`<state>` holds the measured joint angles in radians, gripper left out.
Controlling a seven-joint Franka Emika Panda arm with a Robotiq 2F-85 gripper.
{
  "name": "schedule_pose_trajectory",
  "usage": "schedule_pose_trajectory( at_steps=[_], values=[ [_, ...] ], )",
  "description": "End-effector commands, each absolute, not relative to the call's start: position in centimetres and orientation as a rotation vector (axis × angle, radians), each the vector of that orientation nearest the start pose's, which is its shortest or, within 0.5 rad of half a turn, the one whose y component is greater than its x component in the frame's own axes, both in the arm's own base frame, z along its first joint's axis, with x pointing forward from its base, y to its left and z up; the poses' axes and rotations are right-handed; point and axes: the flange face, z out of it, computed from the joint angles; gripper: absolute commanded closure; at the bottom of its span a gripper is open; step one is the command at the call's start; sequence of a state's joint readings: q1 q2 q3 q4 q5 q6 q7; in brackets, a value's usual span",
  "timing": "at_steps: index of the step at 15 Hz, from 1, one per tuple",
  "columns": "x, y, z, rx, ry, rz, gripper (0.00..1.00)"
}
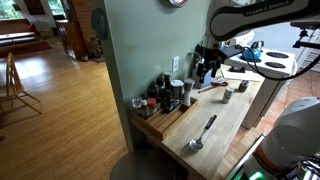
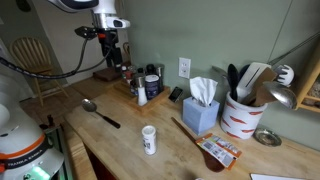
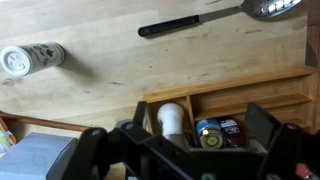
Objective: Put the white container in the wooden box
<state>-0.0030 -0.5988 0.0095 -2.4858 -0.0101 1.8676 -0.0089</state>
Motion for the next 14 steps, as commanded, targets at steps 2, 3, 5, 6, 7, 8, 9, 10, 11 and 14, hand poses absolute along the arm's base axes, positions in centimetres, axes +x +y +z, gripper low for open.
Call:
schedule_pose_trajectory(
  at_steps=[2,3,5,6,7,8,9,10,11,14],
  values=[
    [36.1,-2.8,48.7,-3.126,0.133,-0.005,0.00],
    [35.6,-4.4,48.4,-3.116,0.199,-0.016,0.00],
    [34.9,-7.2,47.4,-3.105,0.319,0.024,0.00],
    [34.6,-8.4,46.8,-3.099,0.359,0.041,0.00],
    [34.4,-9.7,45.9,-3.093,0.458,0.063,0.00],
    [34.3,-10.8,45.1,-3.090,0.512,0.070,0.00],
    [34.2,-11.8,44.1,-3.082,0.582,0.072,0.00],
    [34.2,-12.5,43.4,-3.076,0.649,0.065,0.00],
    [34.3,-13.6,42.2,-3.061,0.732,0.078,0.00],
    [34.0,-15.8,39.3,-3.014,0.890,0.125,0.00]
  ],
)
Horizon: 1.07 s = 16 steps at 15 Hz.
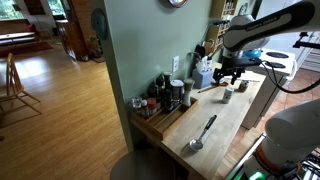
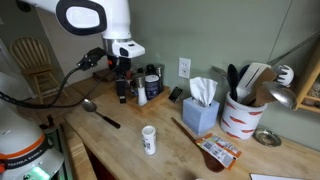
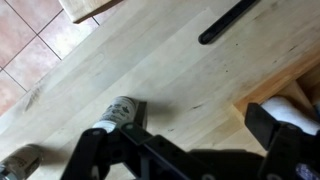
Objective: Put the white container in the wooden box
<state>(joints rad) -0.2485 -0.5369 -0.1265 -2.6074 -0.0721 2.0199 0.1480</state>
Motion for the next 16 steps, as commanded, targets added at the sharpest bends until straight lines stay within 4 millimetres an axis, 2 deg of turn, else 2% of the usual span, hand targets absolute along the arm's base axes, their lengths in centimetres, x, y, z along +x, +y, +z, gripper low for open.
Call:
schedule_pose_trajectory(
  at_steps=[1,6,16],
  values=[
    [33.9,-16.5,38.5,-3.000,0.941,0.138,0.00],
    [33.4,-19.6,35.3,-2.930,1.206,0.188,0.00],
    [34.0,-23.2,31.0,-2.785,1.478,0.159,0.00]
  ],
)
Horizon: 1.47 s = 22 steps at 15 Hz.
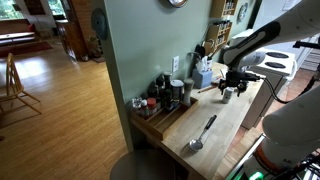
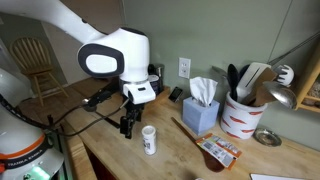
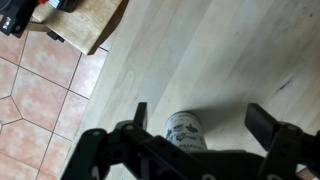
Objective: Put the white container in the wooden box
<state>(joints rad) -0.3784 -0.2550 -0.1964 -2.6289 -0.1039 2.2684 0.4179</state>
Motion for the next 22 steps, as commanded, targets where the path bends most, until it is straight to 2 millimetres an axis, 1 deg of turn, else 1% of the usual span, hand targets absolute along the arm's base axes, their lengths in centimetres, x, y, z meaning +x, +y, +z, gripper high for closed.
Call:
schedule_pose_trajectory(
  at_steps=[1,5,11,12,13,17,18,19,20,22],
  values=[
    [34.0,-23.5,30.8,-2.777,1.504,0.148,0.00],
    [34.4,-24.8,30.3,-2.734,1.584,0.104,0.00],
    [35.2,-25.9,30.3,-2.712,1.632,0.044,0.00],
    [35.3,-26.0,30.2,-2.714,1.631,0.035,0.25],
    [35.4,-26.0,30.2,-2.715,1.634,0.031,0.26],
    [35.6,-26.1,30.3,-2.721,1.632,0.031,0.58],
    [35.7,-26.1,30.5,-2.727,1.629,0.029,0.65],
    [35.6,-26.1,30.9,-2.737,1.629,0.034,0.70],
    [35.5,-26.0,31.0,-2.744,1.619,0.035,0.70],
    [35.1,-25.5,32.0,-2.767,1.584,0.042,0.70]
  ],
)
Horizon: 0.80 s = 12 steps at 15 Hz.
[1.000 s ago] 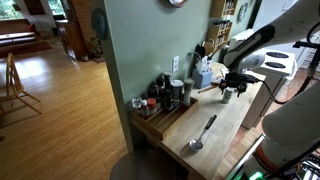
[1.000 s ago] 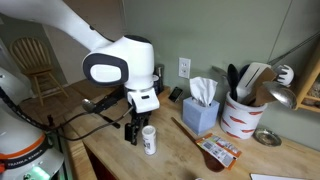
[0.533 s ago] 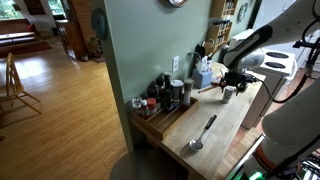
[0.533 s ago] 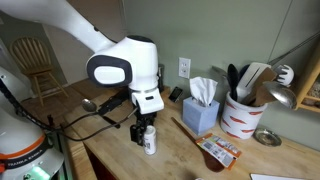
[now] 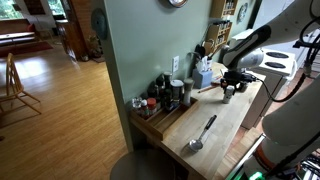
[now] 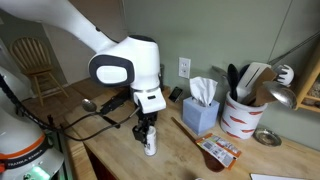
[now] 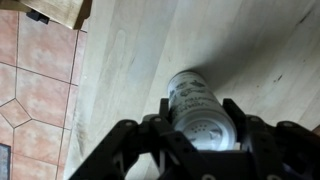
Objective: Put the white container in the wooden box
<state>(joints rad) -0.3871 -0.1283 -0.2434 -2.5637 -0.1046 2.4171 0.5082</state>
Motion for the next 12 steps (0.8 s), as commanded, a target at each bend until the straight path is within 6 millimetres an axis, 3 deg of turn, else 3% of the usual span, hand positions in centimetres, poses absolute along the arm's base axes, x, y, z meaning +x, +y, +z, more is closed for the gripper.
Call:
schedule_pose_trajectory(
  at_steps=[1,6,12],
  values=[
    [34.7,-25.0,32.8,-2.786,1.548,0.030,0.70],
    [33.4,-21.7,37.4,-2.910,1.302,-0.019,0.70],
    [32.1,-15.6,42.6,-3.076,0.910,-0.076,0.70]
  ],
)
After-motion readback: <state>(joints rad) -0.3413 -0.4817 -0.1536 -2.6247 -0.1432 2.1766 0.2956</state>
